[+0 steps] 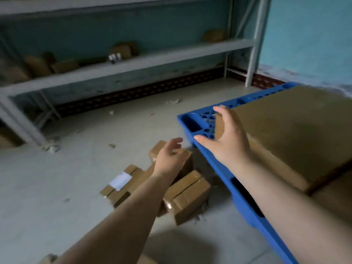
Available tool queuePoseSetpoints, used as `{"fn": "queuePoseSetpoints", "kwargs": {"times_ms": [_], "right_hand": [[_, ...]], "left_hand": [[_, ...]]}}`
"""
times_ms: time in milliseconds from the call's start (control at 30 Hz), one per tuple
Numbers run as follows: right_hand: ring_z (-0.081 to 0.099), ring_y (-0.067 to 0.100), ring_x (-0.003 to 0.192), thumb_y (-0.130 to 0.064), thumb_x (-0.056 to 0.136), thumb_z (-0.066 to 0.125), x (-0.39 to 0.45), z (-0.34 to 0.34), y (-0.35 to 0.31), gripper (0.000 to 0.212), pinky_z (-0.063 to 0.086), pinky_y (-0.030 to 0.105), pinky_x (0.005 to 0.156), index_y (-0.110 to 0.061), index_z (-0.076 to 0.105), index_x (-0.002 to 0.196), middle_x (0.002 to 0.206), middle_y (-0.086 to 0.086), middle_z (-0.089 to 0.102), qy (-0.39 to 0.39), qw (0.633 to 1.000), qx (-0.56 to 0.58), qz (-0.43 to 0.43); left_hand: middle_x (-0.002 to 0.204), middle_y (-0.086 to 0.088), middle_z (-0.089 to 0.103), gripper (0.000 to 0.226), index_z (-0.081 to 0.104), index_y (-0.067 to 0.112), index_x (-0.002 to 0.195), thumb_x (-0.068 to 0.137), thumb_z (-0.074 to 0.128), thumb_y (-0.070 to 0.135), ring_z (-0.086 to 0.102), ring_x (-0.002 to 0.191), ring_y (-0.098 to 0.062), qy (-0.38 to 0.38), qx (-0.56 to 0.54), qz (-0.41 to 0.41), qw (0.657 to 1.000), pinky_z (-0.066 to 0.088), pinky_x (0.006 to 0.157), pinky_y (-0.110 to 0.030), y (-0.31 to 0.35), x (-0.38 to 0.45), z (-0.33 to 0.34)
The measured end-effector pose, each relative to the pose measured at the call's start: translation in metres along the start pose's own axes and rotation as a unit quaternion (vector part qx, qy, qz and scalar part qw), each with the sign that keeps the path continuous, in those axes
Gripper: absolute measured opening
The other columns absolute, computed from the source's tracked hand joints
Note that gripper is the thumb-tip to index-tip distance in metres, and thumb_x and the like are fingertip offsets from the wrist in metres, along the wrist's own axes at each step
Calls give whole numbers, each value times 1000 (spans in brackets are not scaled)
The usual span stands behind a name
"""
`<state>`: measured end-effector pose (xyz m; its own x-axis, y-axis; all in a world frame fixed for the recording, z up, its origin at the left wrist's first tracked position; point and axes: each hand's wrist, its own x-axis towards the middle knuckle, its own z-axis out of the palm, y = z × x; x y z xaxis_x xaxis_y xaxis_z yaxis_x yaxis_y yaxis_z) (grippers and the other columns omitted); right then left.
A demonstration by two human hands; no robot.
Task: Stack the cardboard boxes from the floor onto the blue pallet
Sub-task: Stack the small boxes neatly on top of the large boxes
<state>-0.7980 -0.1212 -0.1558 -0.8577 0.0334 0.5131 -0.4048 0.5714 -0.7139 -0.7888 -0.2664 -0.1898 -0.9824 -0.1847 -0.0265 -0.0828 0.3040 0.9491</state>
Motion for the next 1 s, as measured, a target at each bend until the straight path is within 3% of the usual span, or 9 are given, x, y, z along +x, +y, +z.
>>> {"fn": "queuePoseSetpoints", "kwargs": {"times_ms": [167,300,433,567,667,800,900,933,1000], "right_hand": [[40,16,125,-42,66,77,-49,133,-76,81,33,25,91,-27,36,134,139,-4,42,-179,983,20,-26],[38,19,128,-42,66,77,-109,226,-134,84,36,32,99,-23,35,136,142,-2,40,-337,940,47,-33],[37,20,130,-42,68,76,-181,288,-172,85,37,33,99,-26,30,137,145,-3,36,-452,890,57,-30],[39,19,127,-43,66,77,-240,323,-192,84,38,34,99,-26,33,135,142,-3,37,-523,849,71,-24],[40,20,126,-43,64,78,-273,346,-206,85,34,30,100,-22,36,134,140,0,40,-562,823,70,-26],[47,19,120,-33,66,79,-314,371,-221,82,39,27,97,-19,36,135,136,5,47,-638,758,120,59],[45,24,123,-35,75,72,-338,382,-222,83,37,27,95,-12,26,140,137,9,46,-683,720,82,96],[43,25,126,-35,80,67,-344,384,-220,80,36,28,97,-10,23,141,139,9,44,-686,716,73,113],[37,24,131,-32,89,55,-351,384,-215,68,32,28,101,-10,21,144,145,8,38,-670,721,89,150]], "left_hand": [[109,3,56,37,57,23,119,83,58,12,51,74,0,162,-12,-75,984,41,50,-7,-61,-27,-143],[114,-6,59,38,57,19,117,81,59,9,54,79,-14,286,-26,-127,950,40,65,-23,-113,-74,-235],[119,-8,56,41,52,19,122,82,60,12,56,93,-18,368,-24,-197,909,45,67,-22,-177,-143,-302],[127,-8,56,47,53,19,124,79,63,16,55,108,-24,459,3,-253,851,47,93,-38,-233,-208,-346],[132,-4,53,55,50,26,127,74,66,31,50,112,-21,517,63,-317,793,42,92,-37,-262,-246,-367],[143,-12,40,77,37,24,138,70,68,41,37,130,-36,527,99,-470,701,30,106,-48,-294,-286,-386],[141,-18,34,89,27,9,141,71,72,42,36,129,-40,541,-60,-517,661,33,105,-46,-314,-301,-384],[132,-15,41,84,31,6,137,73,72,41,42,122,-39,546,-139,-501,657,38,97,-44,-319,-303,-379],[113,-9,49,60,45,11,124,76,69,39,52,98,-31,520,-220,-466,681,40,79,-41,-321,-303,-371]]}}
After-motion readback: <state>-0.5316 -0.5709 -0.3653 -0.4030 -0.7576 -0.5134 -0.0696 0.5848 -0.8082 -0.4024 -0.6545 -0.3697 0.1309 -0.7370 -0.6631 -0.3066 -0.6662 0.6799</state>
